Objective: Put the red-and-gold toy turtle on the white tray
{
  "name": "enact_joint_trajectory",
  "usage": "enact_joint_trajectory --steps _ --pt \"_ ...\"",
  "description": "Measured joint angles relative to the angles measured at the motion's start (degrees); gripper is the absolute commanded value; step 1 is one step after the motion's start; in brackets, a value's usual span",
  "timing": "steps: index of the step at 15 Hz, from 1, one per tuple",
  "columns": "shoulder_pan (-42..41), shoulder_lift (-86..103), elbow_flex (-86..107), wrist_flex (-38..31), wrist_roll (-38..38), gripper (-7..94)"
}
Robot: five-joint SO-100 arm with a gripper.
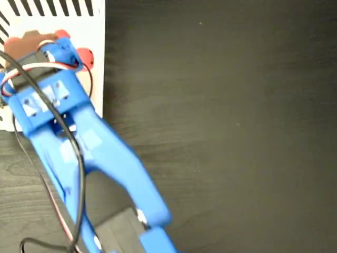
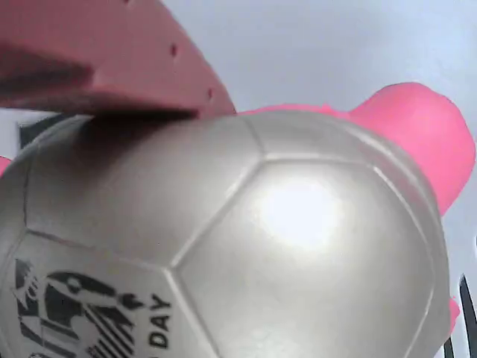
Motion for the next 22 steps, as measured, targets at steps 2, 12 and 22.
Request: enact_joint_trajectory --steps 2,12,22 --pt "0.09 -1.14 -0.18 0.09 0.00 51" --pt "0.09 -2.72 -0.70 -0.35 -0.62 47" --pt "10.46 53.09 47.02 -22.06 -9.58 0"
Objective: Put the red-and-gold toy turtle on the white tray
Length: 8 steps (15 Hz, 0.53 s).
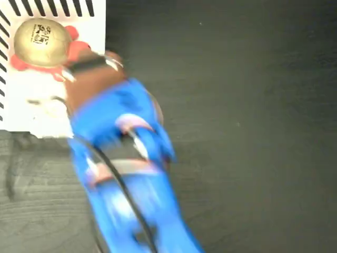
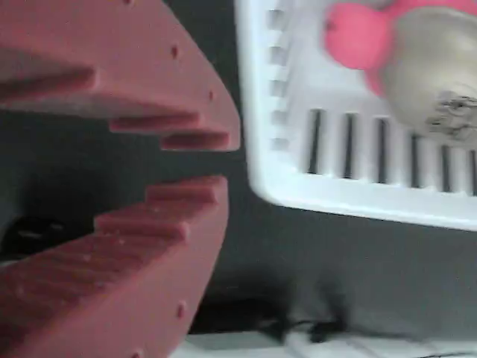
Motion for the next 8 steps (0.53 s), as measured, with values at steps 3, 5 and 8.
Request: enact_joint_trajectory --steps 3,5,8 --pt "2.72 14.68 12.39 1.85 -0.26 0" --pt "4.31 22.85 22.24 1.85 -0.88 0" --pt "5.36 33.93 35.07 2.81 -1.76 0"
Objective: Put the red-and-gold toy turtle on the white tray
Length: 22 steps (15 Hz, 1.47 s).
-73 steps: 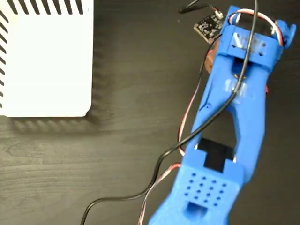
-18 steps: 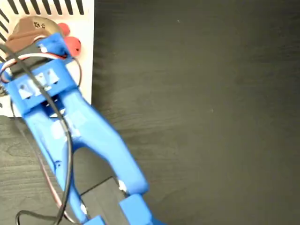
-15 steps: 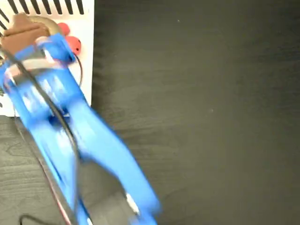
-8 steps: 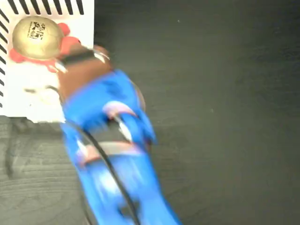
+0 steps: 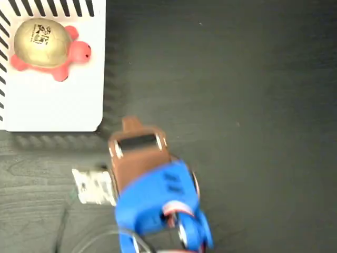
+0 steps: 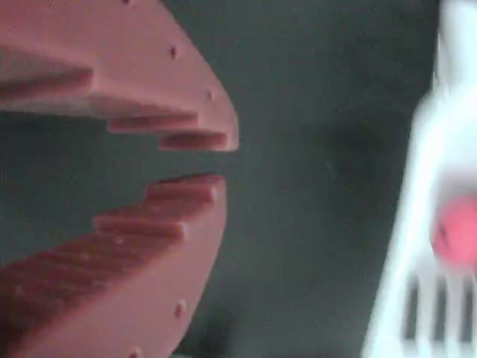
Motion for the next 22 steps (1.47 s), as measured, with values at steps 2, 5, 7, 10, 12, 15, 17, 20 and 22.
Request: enact_joint_trajectory --steps 2,5,7,10,12,15,17,20,22 --pt "1.05 6.06 5.98 1.58 0.09 0" --pt "1.32 15.38 6.77 7.82 0.35 0" --pt "1.58 19.86 6.77 15.47 0.70 0" --pt "1.23 23.82 6.77 24.79 2.90 0" --pt "2.11 24.52 6.77 25.05 4.22 0" --pt "4.04 24.52 6.77 25.05 5.45 0" --pt "4.04 24.52 6.77 25.05 5.45 0" --pt "4.04 24.52 6.77 25.05 5.45 0" --pt "4.04 24.52 6.77 25.05 5.45 0"
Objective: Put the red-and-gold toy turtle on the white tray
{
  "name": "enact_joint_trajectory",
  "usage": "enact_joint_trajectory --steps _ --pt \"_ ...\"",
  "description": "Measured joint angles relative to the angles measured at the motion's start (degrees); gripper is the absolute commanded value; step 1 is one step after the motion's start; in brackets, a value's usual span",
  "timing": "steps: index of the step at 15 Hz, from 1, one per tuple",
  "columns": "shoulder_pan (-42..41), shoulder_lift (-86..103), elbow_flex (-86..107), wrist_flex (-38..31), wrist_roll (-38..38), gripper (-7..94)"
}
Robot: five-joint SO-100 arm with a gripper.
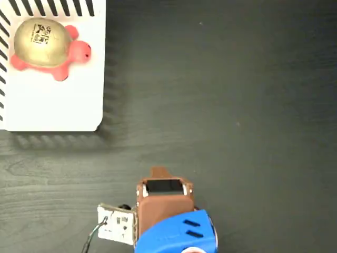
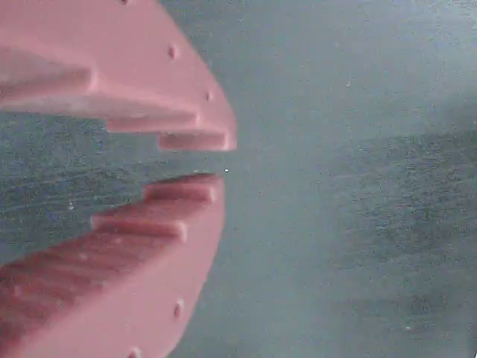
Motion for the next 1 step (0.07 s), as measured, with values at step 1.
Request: enact_joint_trajectory --steps 1 --pt "0.00 0.00 0.00 0.00 0.00 0"
